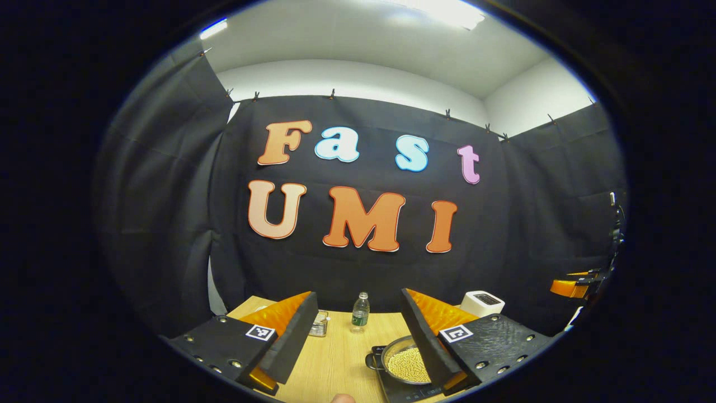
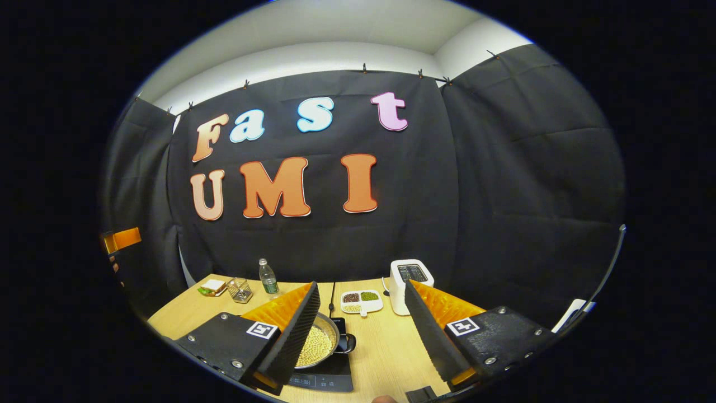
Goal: First push the handle of the pot to place it horizontally, then grasp the pot with both hands and set it on the induction cooktop.
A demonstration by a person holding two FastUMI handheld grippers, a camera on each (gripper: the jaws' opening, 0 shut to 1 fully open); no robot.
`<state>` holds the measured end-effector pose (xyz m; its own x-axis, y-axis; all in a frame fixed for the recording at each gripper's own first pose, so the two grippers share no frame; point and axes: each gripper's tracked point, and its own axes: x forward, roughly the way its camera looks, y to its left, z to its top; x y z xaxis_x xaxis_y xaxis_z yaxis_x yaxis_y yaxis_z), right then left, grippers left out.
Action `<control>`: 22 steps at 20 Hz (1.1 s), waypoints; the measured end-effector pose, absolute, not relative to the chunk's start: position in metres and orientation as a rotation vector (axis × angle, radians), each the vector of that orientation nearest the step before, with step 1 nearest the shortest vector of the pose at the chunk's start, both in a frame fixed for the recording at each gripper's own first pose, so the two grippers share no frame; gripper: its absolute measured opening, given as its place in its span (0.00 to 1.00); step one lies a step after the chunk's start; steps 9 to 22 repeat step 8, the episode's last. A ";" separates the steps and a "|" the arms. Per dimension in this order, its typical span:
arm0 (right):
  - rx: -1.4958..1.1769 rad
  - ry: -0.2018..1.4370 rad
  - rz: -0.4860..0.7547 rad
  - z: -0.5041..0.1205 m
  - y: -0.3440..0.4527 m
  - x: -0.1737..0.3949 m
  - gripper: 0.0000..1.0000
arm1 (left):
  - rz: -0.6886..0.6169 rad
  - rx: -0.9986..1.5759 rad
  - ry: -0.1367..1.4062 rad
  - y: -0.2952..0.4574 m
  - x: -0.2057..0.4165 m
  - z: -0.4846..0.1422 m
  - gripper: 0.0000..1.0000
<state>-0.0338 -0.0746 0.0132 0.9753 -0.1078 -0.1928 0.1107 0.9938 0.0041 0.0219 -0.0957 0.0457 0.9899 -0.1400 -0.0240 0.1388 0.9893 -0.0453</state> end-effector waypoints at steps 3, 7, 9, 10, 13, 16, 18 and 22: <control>0.007 0.199 -0.113 0.007 -0.078 -0.038 0.94 | -0.132 -0.054 0.036 -0.090 0.022 0.040 0.90; 0.005 0.196 -0.102 0.004 -0.077 -0.041 0.94 | -0.148 -0.053 0.042 -0.099 0.019 0.035 0.90; 0.003 0.193 -0.099 0.004 -0.076 -0.042 0.94 | -0.151 -0.047 0.044 -0.102 0.018 0.033 0.90; 0.003 0.193 -0.099 0.004 -0.076 -0.042 0.94 | -0.151 -0.047 0.044 -0.102 0.018 0.033 0.90; 0.003 0.193 -0.099 0.004 -0.076 -0.042 0.94 | -0.151 -0.047 0.044 -0.102 0.018 0.033 0.90; 0.003 0.193 -0.099 0.004 -0.076 -0.042 0.94 | -0.151 -0.047 0.044 -0.102 0.018 0.033 0.90; 0.003 0.193 -0.099 0.004 -0.076 -0.042 0.94 | -0.151 -0.047 0.044 -0.102 0.018 0.033 0.90; 0.003 0.193 -0.099 0.004 -0.076 -0.042 0.94 | -0.151 -0.047 0.044 -0.102 0.018 0.033 0.90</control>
